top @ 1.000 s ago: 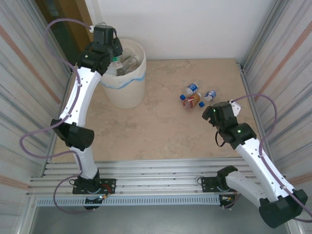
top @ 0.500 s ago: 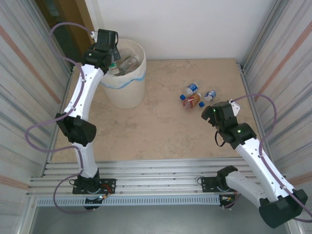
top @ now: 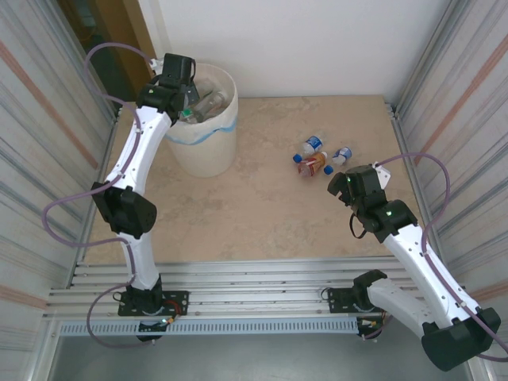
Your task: Put the plastic bottles in the bin
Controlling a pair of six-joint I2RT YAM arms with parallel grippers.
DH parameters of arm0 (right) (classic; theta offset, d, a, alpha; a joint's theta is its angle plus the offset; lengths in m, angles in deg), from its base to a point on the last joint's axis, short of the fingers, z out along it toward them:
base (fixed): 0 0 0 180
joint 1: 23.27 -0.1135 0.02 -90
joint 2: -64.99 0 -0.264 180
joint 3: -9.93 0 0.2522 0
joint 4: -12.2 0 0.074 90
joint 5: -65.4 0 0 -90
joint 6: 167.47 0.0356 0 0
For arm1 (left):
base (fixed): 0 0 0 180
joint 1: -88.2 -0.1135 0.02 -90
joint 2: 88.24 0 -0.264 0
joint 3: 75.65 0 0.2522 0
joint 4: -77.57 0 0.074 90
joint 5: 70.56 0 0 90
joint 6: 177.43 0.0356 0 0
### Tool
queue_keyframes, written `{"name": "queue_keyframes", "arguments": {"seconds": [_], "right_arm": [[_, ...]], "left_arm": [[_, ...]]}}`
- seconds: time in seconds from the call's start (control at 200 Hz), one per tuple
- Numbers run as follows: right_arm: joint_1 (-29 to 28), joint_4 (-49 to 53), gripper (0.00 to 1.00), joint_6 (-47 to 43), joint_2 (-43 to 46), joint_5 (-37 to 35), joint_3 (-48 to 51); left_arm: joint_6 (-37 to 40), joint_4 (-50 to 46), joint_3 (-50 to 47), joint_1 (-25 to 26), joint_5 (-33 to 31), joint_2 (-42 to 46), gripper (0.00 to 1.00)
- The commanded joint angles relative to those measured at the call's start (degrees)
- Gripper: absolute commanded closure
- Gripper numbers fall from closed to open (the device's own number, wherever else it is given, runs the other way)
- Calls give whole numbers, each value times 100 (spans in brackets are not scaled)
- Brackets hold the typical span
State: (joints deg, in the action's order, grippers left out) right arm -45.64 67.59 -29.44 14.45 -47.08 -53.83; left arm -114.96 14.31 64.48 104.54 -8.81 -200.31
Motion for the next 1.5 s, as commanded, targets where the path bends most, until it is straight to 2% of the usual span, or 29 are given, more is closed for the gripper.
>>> {"name": "queue_keyframes", "arguments": {"seconds": [0.0,0.225,0.546,0.706,0.791,0.882,1.037,1.337,1.493], "right_arm": [[43,-93,2,70,-17,-2,67],[42,-76,2,60,23,-12,73],[40,-137,2,44,-8,28,93],[47,-147,2,31,-34,52,79],[48,-147,2,22,-43,61,77],[41,-155,2,28,-43,74,83],[47,-206,2,32,-83,120,78],[32,-195,2,-13,-184,154,-36],[37,-164,2,-39,-182,118,-72]], "left_arm": [[-113,-53,-102,-28,-206,311,21],[-160,-15,-212,-34,-252,396,16],[121,395,97,-29,853,279,6],[268,414,310,30,745,219,6],[307,406,347,36,651,218,11],[357,410,354,36,599,200,21],[409,423,302,67,689,195,43],[450,408,376,53,696,-114,52],[381,222,479,-38,712,-330,52]]}}
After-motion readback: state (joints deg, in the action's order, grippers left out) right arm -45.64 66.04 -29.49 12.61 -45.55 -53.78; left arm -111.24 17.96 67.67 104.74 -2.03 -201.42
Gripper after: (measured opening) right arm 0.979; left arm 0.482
